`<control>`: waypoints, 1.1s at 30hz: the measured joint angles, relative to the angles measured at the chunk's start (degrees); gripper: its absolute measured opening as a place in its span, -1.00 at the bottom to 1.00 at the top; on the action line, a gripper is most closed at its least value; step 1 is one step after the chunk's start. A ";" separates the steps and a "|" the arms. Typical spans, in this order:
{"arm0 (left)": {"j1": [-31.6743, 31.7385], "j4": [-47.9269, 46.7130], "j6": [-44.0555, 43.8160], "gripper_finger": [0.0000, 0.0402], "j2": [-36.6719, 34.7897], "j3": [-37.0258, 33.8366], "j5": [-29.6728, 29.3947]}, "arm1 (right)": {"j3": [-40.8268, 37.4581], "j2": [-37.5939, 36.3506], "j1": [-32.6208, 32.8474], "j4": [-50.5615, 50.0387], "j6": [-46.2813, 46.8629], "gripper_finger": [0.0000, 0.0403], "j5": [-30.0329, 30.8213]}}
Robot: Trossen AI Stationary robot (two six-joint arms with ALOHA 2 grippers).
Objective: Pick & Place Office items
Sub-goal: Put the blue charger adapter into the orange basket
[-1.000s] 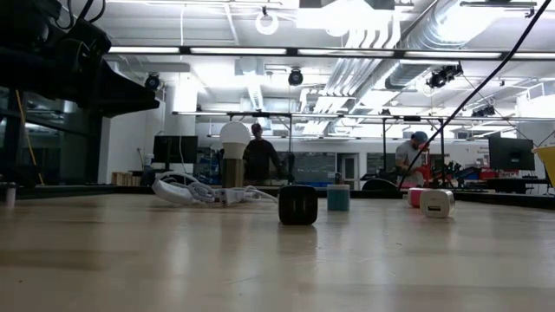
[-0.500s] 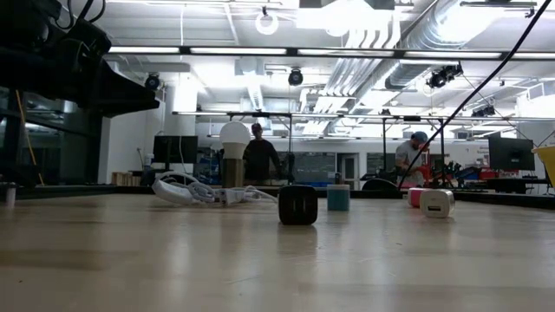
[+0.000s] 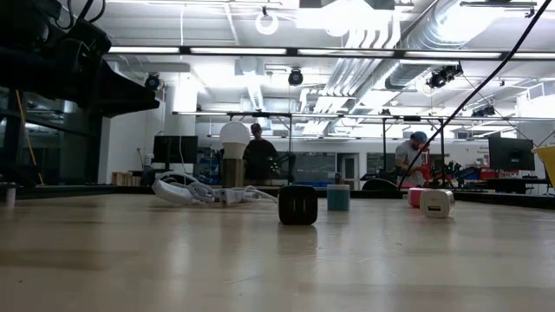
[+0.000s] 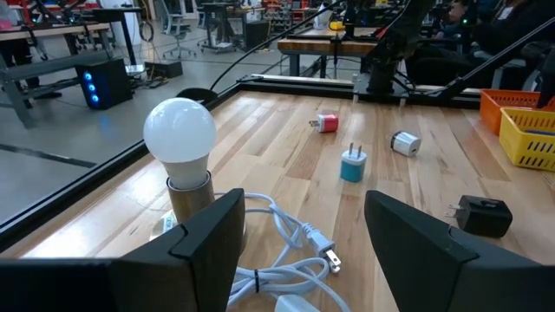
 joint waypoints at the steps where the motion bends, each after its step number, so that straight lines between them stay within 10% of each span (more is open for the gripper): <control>1: -0.01 0.00 0.00 0.15 0.00 0.00 0.02 | 0.00 0.01 0.00 -0.01 -0.02 -0.13 -0.02; 24: -0.01 0.00 0.00 0.15 0.00 0.00 0.00 | 0.00 -10.01 -0.89 -4.49 -1.42 -0.14 10.35; 33: 0.00 0.00 0.00 0.15 0.00 0.00 0.00 | 0.00 -10.68 -9.02 -3.80 -20.47 -0.14 16.63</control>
